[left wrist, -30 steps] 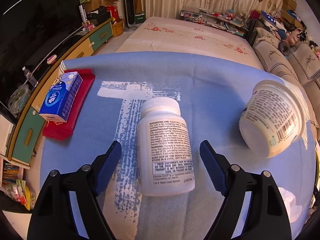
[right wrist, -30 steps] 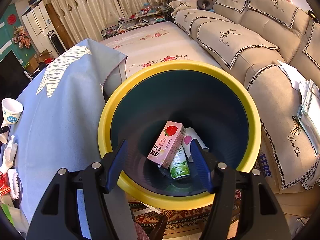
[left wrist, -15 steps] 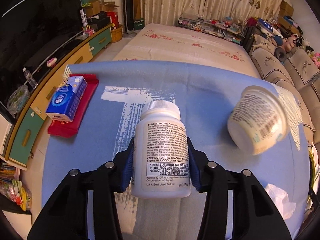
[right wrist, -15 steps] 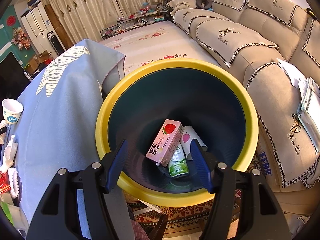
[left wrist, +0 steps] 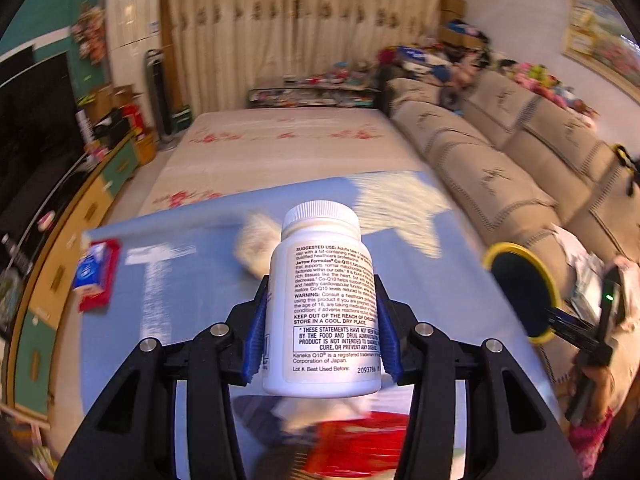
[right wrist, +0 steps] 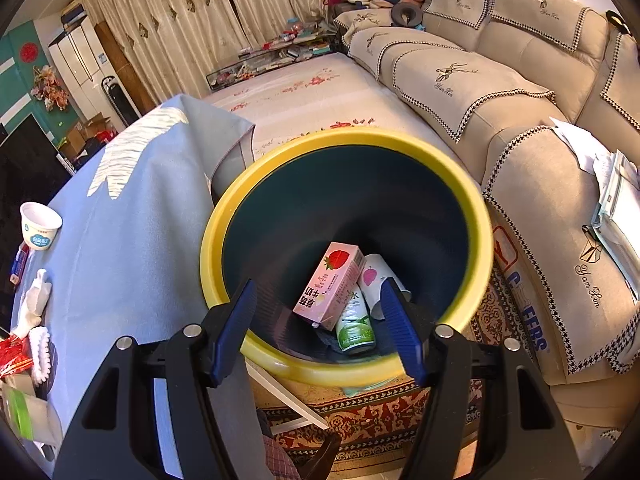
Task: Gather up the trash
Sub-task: 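Carry the pill bottle over the bin and open the left gripper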
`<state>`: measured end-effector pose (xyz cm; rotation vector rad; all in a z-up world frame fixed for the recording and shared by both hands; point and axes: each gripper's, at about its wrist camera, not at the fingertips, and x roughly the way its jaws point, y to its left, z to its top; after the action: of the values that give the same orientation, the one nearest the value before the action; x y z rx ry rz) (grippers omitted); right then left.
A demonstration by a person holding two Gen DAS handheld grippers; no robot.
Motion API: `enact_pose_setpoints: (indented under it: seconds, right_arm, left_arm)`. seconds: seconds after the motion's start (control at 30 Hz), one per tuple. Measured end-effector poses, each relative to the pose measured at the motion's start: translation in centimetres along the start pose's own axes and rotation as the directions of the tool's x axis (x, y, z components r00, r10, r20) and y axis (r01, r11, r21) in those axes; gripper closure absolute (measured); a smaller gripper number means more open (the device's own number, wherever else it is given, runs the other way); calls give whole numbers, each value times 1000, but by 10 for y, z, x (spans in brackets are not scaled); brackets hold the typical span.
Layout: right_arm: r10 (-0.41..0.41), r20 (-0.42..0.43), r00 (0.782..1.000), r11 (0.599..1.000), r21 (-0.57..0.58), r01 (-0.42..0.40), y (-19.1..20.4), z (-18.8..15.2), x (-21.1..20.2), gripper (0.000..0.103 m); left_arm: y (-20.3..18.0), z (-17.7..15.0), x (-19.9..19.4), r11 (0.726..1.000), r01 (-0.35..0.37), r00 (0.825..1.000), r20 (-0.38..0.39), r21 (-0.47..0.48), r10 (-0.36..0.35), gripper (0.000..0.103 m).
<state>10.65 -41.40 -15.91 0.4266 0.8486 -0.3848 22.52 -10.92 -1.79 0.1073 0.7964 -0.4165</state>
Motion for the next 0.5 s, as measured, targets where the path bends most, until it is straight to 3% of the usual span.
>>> enact_pose_setpoints:
  seconds: [0.13, 0.3, 0.5]
  right_arm:
    - [-20, 42, 999, 1000, 20, 20, -17, -2, -19, 42]
    - [-37, 76, 996, 998, 55, 33, -44, -8, -39, 42]
    - [-53, 97, 994, 994, 105, 43, -79, -19, -56, 42]
  left_arm:
    - [-76, 3, 0, 987, 117, 993, -39, 109, -114, 56]
    - [-159, 6, 21, 955, 213, 975, -107, 208, -195, 56]
    - [-248, 9, 71, 904, 321, 937, -233, 282, -260, 56]
